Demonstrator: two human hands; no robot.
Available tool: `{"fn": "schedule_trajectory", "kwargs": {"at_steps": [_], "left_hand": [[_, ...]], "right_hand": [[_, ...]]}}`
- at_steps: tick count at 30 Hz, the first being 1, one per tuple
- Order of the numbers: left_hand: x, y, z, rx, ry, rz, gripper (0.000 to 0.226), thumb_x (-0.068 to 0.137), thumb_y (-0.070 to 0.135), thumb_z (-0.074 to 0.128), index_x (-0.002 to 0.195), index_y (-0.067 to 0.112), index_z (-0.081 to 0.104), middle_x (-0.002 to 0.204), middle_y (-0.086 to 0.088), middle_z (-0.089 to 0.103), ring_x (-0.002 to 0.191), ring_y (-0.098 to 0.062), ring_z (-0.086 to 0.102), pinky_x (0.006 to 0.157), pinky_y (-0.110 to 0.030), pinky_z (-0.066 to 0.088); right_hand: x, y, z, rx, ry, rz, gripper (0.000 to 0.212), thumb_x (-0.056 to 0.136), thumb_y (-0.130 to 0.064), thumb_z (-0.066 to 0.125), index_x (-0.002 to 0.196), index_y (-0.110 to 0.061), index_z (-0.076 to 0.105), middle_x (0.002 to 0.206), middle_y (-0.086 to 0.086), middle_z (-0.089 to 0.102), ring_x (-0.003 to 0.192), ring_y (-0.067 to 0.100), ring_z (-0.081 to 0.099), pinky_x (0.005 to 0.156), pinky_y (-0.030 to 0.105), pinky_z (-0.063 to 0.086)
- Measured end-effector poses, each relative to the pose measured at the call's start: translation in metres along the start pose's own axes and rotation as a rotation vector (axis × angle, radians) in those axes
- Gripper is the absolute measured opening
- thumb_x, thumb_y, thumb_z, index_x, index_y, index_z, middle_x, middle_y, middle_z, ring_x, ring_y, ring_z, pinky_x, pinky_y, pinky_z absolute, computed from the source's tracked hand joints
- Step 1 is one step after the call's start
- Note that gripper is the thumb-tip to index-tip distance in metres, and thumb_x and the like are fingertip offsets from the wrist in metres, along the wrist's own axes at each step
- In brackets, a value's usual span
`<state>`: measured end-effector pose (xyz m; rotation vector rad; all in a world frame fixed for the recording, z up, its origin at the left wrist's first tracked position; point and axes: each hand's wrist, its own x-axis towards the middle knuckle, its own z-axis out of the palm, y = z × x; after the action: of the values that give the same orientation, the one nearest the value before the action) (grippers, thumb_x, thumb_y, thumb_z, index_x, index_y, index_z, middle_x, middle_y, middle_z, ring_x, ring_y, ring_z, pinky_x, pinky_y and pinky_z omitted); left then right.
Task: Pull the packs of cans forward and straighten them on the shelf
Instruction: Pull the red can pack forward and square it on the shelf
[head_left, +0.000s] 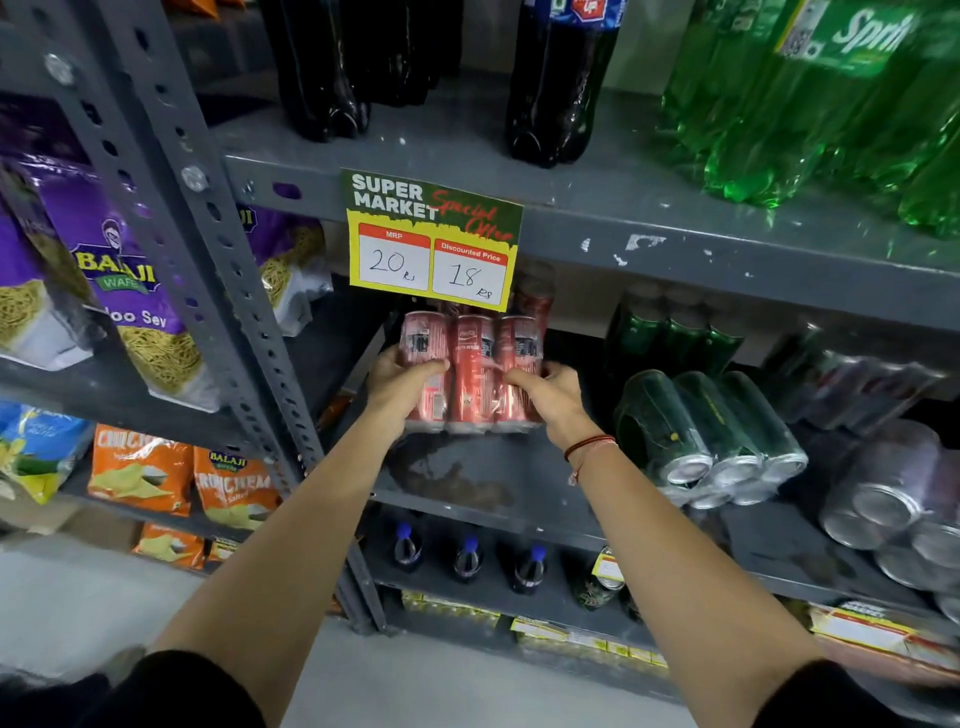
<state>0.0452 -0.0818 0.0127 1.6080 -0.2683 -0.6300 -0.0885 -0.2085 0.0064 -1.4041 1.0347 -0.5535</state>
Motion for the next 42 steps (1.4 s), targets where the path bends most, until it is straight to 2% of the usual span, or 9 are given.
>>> {"fn": "schedule_trajectory", "kwargs": {"at_steps": [7, 14, 18, 20, 24, 29, 34, 39, 42], "left_hand": [[-0.004, -0.028, -0.005, 0.07, -0.061, 0.146, 0.071, 0.066, 0.01, 0.082, 0.126, 0.018, 0.047, 0.12, -0.007, 0.064, 0.108, -0.022, 0.062, 0.096, -0.048, 0.049], [-0.013, -0.056, -0.008, 0.144, -0.046, 0.214, 0.079, 0.07, 0.007, 0.079, 0.138, 0.014, 0.039, 0.131, -0.008, 0.058, 0.117, -0.018, 0.057, 0.103, -0.039, 0.045], [-0.047, -0.068, -0.001, 0.229, 0.289, 0.239, 0.075, 0.076, 0.02, 0.075, 0.14, 0.015, 0.036, 0.136, -0.015, 0.047, 0.121, -0.026, 0.051, 0.103, -0.045, 0.043], [-0.08, -0.076, 0.02, 0.224, 0.347, 0.291, 0.064, 0.083, 0.018, 0.066, 0.139, 0.015, 0.035, 0.139, -0.014, 0.037, 0.122, -0.029, 0.048, 0.103, -0.048, 0.041], [-0.097, -0.084, 0.059, 0.28, 0.038, 0.251, 0.096, 0.081, 0.036, 0.069, 0.15, 0.015, 0.005, 0.159, -0.011, 0.002, 0.145, -0.03, 0.016, 0.116, -0.045, 0.02], [-0.077, -0.081, 0.076, 0.41, -0.14, 0.168, 0.149, 0.05, 0.05, 0.086, 0.144, 0.009, -0.022, 0.155, -0.016, -0.026, 0.147, -0.028, -0.006, 0.117, -0.04, 0.012], [-0.041, -0.085, 0.039, 0.426, -0.195, 0.217, 0.151, 0.042, 0.045, 0.091, 0.146, 0.018, -0.015, 0.158, -0.012, 0.016, 0.144, -0.025, 0.022, 0.118, -0.048, 0.023], [-0.016, -0.065, -0.003, 0.616, -0.468, 0.292, 0.11, 0.062, 0.027, 0.086, 0.146, 0.01, 0.017, 0.145, -0.009, 0.043, 0.133, -0.022, 0.042, 0.107, -0.031, 0.035], [-0.001, -0.057, -0.028, 0.738, -0.526, 0.24, 0.079, 0.065, 0.038, 0.08, 0.13, 0.009, 0.046, 0.132, -0.013, 0.057, 0.122, -0.025, 0.053, 0.101, -0.034, 0.041]], "right_hand": [[-0.008, 0.032, -0.007, 0.031, 0.012, -0.16, 0.063, 0.069, -0.001, 0.077, 0.125, -0.005, 0.05, 0.11, 0.008, 0.068, 0.098, 0.019, 0.067, 0.089, 0.035, 0.055], [-0.013, 0.053, -0.012, -0.025, -0.021, -0.217, 0.065, 0.066, -0.01, 0.085, 0.12, -0.01, 0.049, 0.109, -0.001, 0.064, 0.098, 0.009, 0.063, 0.093, 0.027, 0.05], [-0.005, 0.028, -0.024, 0.253, 0.134, -0.293, 0.04, 0.078, -0.042, 0.066, 0.107, -0.015, 0.058, 0.104, -0.002, 0.063, 0.098, 0.01, 0.059, 0.092, 0.028, 0.045], [0.007, 0.008, -0.024, 0.254, 0.052, -0.272, 0.038, 0.078, -0.048, 0.058, 0.107, -0.023, 0.058, 0.11, -0.003, 0.063, 0.101, 0.009, 0.059, 0.093, 0.026, 0.044], [0.029, -0.021, -0.013, -0.038, -0.21, -0.17, 0.053, 0.085, -0.055, 0.056, 0.129, -0.026, 0.053, 0.137, 0.006, 0.055, 0.117, 0.014, 0.051, 0.103, 0.033, 0.036], [0.029, -0.017, -0.013, -0.093, -0.154, -0.195, 0.048, 0.077, -0.041, 0.071, 0.117, -0.016, 0.06, 0.119, 0.003, 0.064, 0.104, 0.017, 0.06, 0.079, 0.02, 0.044], [0.001, 0.016, -0.021, -0.254, 0.011, -0.387, 0.046, 0.079, -0.047, 0.064, 0.11, -0.014, 0.061, 0.112, 0.01, 0.066, 0.102, 0.022, 0.061, 0.088, 0.031, 0.046], [-0.045, 0.033, -0.006, -0.453, 0.215, -0.491, 0.044, 0.087, -0.046, 0.06, 0.109, -0.008, 0.065, 0.1, 0.012, 0.058, 0.09, 0.028, 0.06, 0.076, 0.03, 0.042], [-0.069, 0.037, 0.017, -0.482, 0.308, -0.476, 0.049, 0.087, -0.05, 0.058, 0.101, -0.004, 0.062, 0.099, 0.012, 0.056, 0.084, 0.032, 0.06, 0.075, 0.039, 0.049]]}}
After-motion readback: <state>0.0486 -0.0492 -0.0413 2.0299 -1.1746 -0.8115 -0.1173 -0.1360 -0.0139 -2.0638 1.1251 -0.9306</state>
